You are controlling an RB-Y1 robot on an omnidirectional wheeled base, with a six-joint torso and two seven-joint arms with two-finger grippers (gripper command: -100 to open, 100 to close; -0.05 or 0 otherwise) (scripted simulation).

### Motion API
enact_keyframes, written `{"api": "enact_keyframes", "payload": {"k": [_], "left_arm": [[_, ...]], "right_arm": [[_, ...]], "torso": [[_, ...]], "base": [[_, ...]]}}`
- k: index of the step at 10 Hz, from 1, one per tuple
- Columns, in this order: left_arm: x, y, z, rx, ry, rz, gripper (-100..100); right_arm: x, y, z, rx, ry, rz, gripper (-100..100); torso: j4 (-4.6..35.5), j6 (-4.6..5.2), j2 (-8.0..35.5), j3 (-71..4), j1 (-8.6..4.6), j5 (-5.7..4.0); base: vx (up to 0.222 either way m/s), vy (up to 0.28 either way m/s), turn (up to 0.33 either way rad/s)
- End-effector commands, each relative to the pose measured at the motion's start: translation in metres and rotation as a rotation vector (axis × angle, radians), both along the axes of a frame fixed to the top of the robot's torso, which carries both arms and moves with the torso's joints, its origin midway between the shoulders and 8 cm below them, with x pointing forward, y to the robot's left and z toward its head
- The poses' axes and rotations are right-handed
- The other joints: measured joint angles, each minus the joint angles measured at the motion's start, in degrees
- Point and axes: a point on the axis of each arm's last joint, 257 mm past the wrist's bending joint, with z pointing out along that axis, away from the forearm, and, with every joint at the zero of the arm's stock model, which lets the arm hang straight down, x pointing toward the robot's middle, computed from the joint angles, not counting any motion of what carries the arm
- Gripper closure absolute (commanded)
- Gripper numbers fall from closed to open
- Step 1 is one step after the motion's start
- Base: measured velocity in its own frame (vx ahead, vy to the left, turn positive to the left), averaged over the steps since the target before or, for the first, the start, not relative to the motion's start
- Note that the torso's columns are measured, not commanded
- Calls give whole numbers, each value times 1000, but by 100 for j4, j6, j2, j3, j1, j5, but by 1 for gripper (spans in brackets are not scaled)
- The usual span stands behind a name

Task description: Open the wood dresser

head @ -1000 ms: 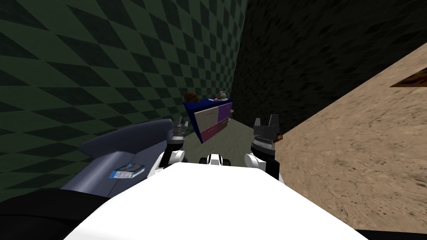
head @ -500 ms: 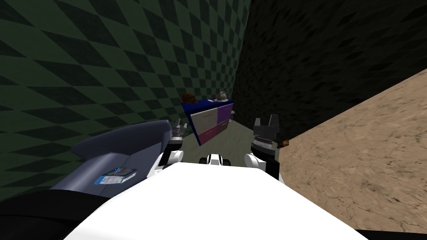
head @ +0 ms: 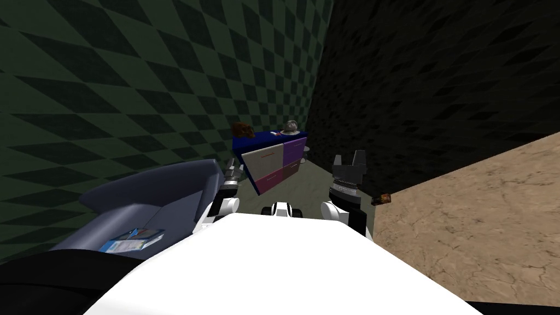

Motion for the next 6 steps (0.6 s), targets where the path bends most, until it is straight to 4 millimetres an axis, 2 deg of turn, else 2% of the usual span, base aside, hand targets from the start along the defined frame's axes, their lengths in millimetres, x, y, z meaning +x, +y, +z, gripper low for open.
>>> {"api": "enact_keyframes", "payload": {"k": [1,6], "left_arm": [[1,15,-15,-32,29,16,-100],[1,51,-46,-100,93,57,-100]], "right_arm": [[0,0,0,0,0,0,0],[0,0,0,0,0,0,0]], "torso": [[0,-1,3,1,1,-1],[-5,1,-15,-10,-6,-3]], "base": [[135,-131,67],[167,-156,90]]}}
